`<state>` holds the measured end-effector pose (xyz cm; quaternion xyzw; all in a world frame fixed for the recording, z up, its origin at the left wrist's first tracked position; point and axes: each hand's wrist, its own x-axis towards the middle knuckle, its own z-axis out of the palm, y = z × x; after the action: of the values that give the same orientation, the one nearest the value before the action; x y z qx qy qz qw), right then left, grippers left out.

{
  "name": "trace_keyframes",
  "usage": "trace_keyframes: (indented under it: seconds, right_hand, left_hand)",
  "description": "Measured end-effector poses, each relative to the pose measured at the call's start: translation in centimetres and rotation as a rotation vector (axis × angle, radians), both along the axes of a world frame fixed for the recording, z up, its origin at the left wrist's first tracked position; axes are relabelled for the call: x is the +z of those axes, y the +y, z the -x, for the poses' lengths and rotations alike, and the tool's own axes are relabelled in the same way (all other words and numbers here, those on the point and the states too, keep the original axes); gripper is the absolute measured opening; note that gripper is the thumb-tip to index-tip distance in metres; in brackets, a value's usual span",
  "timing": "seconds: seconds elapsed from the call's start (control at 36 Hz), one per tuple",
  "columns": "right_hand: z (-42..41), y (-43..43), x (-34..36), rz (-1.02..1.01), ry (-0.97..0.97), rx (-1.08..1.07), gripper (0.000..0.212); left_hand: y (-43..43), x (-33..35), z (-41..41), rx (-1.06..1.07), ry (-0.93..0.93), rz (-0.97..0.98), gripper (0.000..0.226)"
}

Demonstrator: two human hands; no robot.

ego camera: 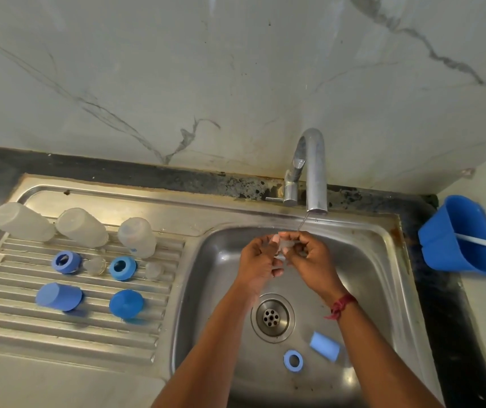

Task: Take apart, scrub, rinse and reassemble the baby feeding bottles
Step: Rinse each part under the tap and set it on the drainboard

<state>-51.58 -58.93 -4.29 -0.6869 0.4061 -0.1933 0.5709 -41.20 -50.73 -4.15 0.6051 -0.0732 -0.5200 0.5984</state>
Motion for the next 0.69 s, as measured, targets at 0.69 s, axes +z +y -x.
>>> trace_keyframes:
  seconds: [0.69]
  right_hand:
    - [-0.3,0.0,2.1,0.096,0.135,-0.246,0.056]
  left_hand:
    - [0.4,1.5,1.0,-0.002,0.031,0.109,0.018]
